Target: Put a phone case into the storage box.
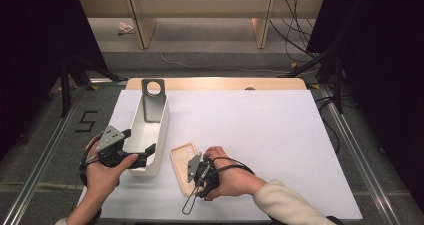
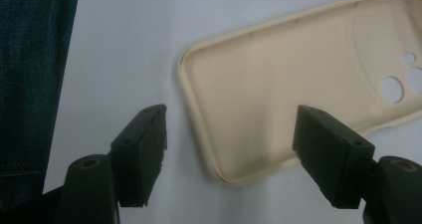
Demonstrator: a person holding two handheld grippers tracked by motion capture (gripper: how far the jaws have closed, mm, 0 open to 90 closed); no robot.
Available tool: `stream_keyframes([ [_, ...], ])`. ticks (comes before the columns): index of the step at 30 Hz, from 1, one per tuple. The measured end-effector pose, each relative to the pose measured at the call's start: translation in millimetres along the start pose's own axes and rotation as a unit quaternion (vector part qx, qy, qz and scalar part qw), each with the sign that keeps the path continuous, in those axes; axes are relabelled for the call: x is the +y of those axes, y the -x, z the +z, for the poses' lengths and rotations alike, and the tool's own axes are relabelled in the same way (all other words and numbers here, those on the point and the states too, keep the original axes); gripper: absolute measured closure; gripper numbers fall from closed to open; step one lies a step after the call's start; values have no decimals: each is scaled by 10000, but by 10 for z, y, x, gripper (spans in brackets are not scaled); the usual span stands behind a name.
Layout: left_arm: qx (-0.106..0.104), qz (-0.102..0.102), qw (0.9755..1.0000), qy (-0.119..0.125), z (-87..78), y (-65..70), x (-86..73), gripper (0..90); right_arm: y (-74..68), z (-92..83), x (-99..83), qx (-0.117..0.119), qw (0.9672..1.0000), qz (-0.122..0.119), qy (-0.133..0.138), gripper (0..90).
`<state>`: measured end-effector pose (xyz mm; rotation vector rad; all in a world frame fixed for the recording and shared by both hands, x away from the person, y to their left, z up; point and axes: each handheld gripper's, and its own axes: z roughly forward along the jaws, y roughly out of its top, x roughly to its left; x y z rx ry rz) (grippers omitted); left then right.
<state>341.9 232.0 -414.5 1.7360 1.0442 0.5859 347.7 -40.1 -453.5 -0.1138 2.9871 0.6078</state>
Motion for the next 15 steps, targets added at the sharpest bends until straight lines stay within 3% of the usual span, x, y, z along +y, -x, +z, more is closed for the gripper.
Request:
stream_keyframes([
  [15,-2,1,10000,6,-1,0,1,0,16,22,11,-33,9998,-150,-145,313],
])
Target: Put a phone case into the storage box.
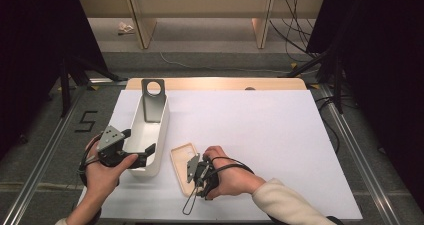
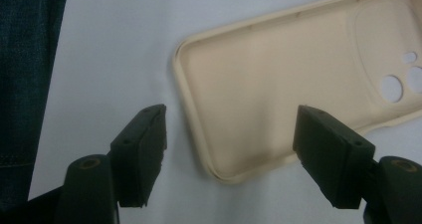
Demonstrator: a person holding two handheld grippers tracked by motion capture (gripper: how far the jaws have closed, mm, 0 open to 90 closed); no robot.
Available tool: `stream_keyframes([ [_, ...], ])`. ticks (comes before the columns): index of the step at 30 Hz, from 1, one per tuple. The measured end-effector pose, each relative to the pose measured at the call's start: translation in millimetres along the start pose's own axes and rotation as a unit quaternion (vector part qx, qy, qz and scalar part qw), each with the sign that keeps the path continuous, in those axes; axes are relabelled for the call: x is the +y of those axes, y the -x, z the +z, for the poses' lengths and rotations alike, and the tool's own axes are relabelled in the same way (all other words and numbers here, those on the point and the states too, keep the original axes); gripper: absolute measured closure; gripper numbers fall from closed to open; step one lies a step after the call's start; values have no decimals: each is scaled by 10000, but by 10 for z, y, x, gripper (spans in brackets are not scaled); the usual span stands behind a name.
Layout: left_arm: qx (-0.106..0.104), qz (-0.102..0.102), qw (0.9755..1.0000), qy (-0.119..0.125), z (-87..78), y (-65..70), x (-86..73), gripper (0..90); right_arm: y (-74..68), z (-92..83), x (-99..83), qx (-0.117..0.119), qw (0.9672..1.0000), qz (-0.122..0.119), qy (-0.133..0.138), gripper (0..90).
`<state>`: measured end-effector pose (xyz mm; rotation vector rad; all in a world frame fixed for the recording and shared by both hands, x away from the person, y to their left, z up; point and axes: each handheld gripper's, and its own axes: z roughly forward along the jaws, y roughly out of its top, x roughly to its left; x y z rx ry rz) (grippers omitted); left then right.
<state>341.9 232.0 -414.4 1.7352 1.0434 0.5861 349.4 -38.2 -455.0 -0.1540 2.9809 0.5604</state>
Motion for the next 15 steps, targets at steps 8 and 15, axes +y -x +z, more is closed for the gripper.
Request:
stream_keyframes([
  [8,-5,-5,10000,-3,2,1,-1,0,-4,37,33,-18,9995,-242,-218,329],
  [15,-18,-6,10000,-4,5,0,-1,0,7,72,69,-52,9986,-356,-384,331],
])
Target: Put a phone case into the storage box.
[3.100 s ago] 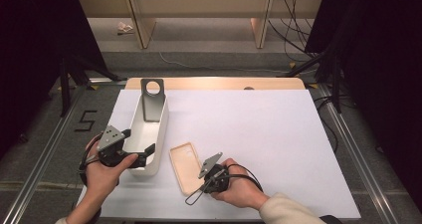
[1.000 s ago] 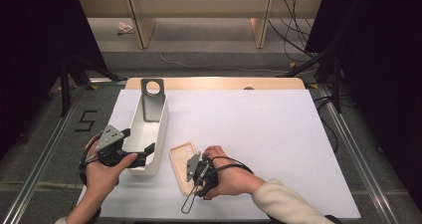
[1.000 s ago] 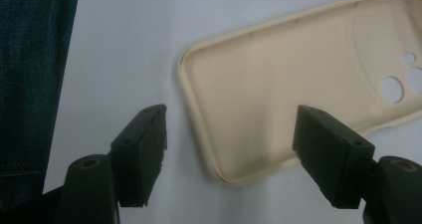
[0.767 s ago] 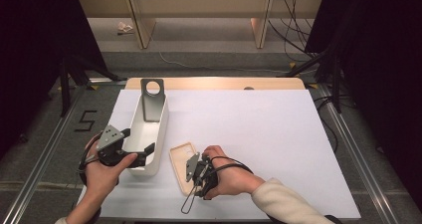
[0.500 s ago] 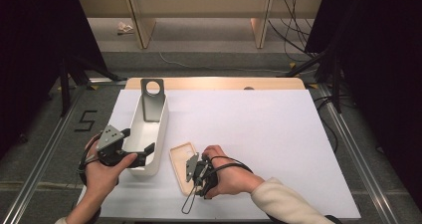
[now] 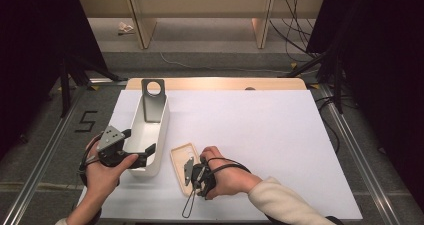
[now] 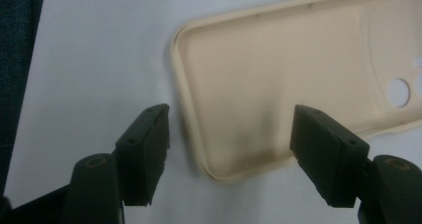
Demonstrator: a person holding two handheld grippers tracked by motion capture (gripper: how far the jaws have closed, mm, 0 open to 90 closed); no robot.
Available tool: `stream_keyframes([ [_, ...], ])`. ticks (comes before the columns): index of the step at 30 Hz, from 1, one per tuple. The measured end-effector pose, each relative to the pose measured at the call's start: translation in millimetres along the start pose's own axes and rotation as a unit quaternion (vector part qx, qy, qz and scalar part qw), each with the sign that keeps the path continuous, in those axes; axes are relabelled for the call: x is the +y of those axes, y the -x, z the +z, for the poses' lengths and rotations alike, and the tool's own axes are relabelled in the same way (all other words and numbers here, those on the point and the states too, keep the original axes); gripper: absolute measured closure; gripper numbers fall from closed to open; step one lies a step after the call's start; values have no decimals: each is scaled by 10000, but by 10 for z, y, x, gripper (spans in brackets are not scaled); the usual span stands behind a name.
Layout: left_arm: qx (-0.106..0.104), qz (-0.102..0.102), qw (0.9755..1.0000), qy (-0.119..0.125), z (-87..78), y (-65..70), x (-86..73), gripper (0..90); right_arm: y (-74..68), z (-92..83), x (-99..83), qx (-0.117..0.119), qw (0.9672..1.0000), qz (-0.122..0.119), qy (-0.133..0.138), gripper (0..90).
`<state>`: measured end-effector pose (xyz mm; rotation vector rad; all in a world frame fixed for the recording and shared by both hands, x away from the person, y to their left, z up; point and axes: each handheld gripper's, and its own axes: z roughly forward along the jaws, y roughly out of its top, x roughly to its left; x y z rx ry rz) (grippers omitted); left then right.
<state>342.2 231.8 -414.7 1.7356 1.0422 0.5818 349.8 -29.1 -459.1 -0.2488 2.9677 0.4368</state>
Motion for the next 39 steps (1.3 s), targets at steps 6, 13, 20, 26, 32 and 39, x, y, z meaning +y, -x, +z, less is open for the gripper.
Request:
stream_keyframes([
  [6,0,-3,10000,-4,0,-1,-1,0,12,29,42,12,9999,-85,-60,333],
  [13,1,-2,10000,-5,1,-2,-1,0,16,55,66,37,9998,-140,-168,343],
  [20,-2,4,10000,-9,3,0,-2,0,22,60,89,91,9995,-227,-181,393],
  [26,-9,10,10000,-14,5,1,-3,0,2,53,111,231,9988,-360,-221,514],
  [32,-21,15,10000,-17,8,4,-4,0,-31,50,130,362,9978,-480,-268,639],
  [39,-39,23,10000,-9,8,6,-4,0,-50,48,142,392,9973,-547,-301,691],
])
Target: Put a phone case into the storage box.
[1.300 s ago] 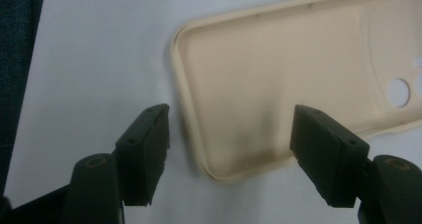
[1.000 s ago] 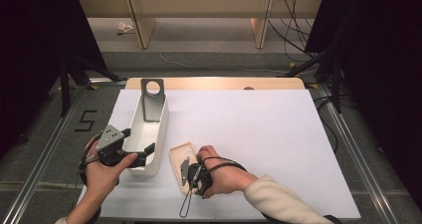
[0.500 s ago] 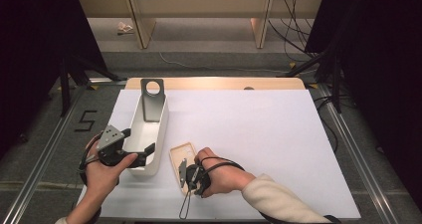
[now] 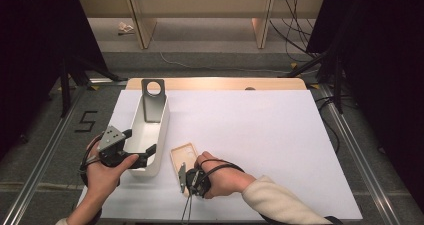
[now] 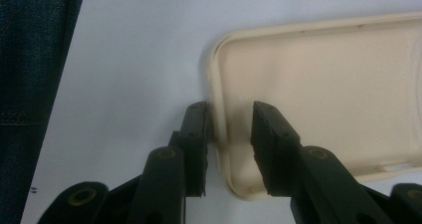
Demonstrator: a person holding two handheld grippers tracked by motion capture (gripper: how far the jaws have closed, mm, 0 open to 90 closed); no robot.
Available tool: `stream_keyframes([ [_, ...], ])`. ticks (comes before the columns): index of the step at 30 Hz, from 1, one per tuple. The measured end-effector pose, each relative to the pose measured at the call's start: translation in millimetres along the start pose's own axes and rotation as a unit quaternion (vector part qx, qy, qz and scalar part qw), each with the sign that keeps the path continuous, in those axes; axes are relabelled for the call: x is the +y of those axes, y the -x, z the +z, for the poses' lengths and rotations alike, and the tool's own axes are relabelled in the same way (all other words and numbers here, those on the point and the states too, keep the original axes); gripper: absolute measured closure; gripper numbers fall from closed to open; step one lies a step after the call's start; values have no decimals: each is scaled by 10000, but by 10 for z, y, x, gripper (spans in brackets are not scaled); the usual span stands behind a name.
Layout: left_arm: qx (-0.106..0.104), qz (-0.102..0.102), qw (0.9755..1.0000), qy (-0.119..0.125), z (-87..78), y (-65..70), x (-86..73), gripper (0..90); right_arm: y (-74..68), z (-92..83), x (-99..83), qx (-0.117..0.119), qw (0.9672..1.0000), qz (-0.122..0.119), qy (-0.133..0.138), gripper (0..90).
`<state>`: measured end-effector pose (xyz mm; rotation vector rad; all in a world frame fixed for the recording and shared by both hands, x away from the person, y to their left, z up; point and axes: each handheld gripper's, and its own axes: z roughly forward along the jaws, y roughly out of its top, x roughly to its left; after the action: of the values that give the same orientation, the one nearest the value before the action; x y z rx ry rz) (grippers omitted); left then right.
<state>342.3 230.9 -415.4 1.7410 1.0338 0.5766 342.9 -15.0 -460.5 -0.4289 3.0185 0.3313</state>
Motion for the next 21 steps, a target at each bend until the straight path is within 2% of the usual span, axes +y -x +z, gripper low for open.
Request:
stream_keyframes([
  [13,0,2,10000,4,-3,1,3,0,-64,1,59,-133,9995,-218,-172,794],
  [21,-3,1,10000,5,-2,4,2,0,-85,-2,80,-127,9991,-335,-223,857],
])
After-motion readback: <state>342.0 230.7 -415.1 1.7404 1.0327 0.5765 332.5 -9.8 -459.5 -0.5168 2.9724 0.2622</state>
